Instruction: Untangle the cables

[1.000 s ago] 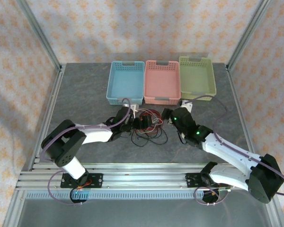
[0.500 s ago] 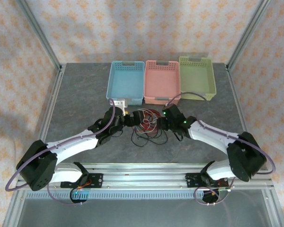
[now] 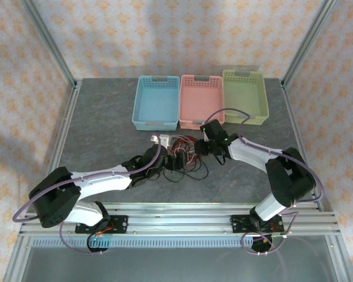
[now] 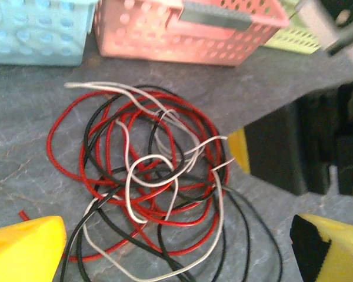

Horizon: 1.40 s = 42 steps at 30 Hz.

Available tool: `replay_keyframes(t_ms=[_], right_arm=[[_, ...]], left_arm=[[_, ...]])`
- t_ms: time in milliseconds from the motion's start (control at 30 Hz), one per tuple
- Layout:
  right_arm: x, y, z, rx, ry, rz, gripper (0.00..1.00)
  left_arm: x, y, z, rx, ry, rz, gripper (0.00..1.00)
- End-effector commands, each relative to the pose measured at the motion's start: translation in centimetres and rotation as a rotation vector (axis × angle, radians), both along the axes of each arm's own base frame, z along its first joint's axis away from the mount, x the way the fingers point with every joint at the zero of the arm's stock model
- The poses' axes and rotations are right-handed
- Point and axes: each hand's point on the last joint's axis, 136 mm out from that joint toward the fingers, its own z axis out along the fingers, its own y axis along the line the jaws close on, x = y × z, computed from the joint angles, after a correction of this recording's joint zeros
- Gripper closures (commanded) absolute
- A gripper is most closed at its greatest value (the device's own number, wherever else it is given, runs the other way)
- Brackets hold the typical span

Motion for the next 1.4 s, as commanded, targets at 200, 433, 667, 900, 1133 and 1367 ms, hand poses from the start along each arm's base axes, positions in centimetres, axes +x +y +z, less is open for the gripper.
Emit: replay_keyframes(t_ms=[200,433,667,900,1133,1367], right_arm=[[1.5,1.3,-0.3,-0.008,-0.008,0.071,0.62],[1.2,1.3,-0.4,-0.001,-0.001,0.078,0.65],[0.2,1.9,-0.2,0.038,0.007,0.127,0.62],[0.5,1.6,0.2,0.026,-0.009,0.112,0.7],[0.3,1.3,0.5,0.024,-0.013,0.107,0.82],[-0.1,1.3,1.2,0.045,-0.028,0.107,0.94]], left_arm=[[1.0,0.8,0.7,-0.039,-0.045,0.084,0.01],[1.4,0.8,-0.2,-0.022,-0.015,0.105,0.01],[1.7,0.9,-0.4,-0.04,-0.003,0.119,0.01],[2.3,1.9,-0.8,-0.069,0.017,0.16,0.01],[2.9,2.6,-1.4,-0.035,0.038,0.19,0.01],[3.6,2.3,-1.7,-0.045,0.052,0.182,0.01]])
